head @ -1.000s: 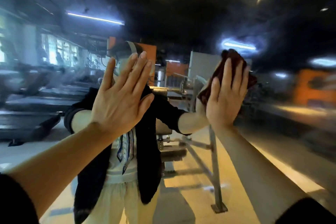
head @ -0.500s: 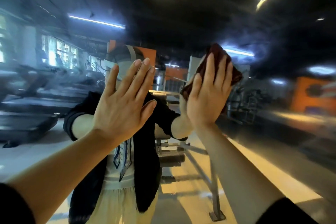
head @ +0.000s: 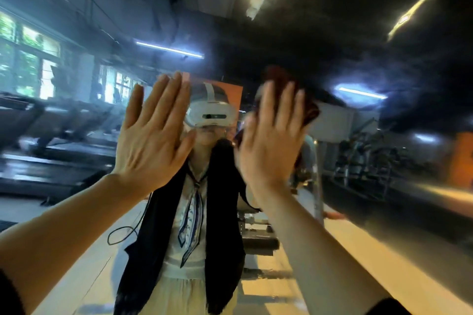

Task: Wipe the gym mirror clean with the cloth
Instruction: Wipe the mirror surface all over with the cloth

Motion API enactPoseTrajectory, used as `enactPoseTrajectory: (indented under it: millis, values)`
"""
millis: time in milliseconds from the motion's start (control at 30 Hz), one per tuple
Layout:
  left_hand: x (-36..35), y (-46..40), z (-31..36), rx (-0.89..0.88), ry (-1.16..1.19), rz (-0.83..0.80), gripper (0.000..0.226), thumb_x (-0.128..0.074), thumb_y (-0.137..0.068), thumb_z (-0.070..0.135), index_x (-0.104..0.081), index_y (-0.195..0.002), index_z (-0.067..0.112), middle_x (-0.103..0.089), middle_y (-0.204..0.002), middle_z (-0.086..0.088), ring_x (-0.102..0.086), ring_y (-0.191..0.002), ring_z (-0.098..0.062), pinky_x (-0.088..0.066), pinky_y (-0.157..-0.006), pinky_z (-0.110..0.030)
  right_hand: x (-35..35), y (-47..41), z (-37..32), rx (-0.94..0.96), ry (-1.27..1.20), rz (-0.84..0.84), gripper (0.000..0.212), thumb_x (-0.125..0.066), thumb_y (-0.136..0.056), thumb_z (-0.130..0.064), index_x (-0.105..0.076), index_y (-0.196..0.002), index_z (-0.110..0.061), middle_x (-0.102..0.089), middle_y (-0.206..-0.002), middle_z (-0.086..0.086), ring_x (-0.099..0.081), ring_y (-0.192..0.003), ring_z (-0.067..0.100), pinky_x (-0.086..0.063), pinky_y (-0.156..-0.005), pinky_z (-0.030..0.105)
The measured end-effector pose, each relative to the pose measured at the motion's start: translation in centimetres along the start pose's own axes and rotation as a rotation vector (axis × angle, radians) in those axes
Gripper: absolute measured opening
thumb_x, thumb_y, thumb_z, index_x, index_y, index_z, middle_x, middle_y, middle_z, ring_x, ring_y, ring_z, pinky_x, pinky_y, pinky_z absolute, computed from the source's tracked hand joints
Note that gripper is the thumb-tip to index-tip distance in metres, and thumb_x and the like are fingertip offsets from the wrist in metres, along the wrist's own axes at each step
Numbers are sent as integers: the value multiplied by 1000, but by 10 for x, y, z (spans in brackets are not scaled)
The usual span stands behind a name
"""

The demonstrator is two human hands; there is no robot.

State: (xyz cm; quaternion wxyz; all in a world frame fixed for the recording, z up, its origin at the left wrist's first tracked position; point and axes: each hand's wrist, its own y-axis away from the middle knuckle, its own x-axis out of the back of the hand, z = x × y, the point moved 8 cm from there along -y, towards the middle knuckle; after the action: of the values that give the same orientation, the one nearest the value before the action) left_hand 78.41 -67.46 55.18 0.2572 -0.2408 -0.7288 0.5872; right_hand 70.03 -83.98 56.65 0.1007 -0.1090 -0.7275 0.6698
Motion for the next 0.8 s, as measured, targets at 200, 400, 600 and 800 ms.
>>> enactPoseTrajectory:
  millis: [200, 400, 600, 800]
  values:
    - [-8, 3, 0, -30, -73, -37, 68, -19, -104, 46, -16, -158, 4, -13, -166, -14, -7, -154, -26, -6, -124, -52, -10, 42, -33, 707, -8, -226, 55, -32, -106, -40, -21, -158, -26, -20, -166, 9, -12, -155, 28, -28, -116, 58]
    - [-13, 6, 2, -24, -69, -67, 69, -16, -105, 48, -11, -159, 5, -8, -167, -12, -3, -155, -26, -2, -124, -51, 3, -31, -1, -39, -17, 64, 52, -30, -106, -35, -33, -156, -18, -30, -162, 15, -19, -152, 33, -25, -118, 59]
    - [1, 15, 2, -21, 59, -66, 64, -29, -104, 38, -17, -158, 5, -12, -166, -15, -6, -154, -26, 0, -125, -48, -8, 80, -52, 627, 49, -235, 55, -30, -107, -39, -20, -159, -23, -18, -166, 12, -8, -155, 30, -9, -124, 50]
    - [14, 76, 11, -23, 52, -152, 73, -49, -95, 38, -24, -157, 7, -15, -166, -12, -9, -154, -28, 6, -124, -48, 20, 33, 79, -187, 66, 14, 54, -28, -107, -37, -31, -157, -16, -28, -163, 14, -19, -152, 33, -18, -122, 55]
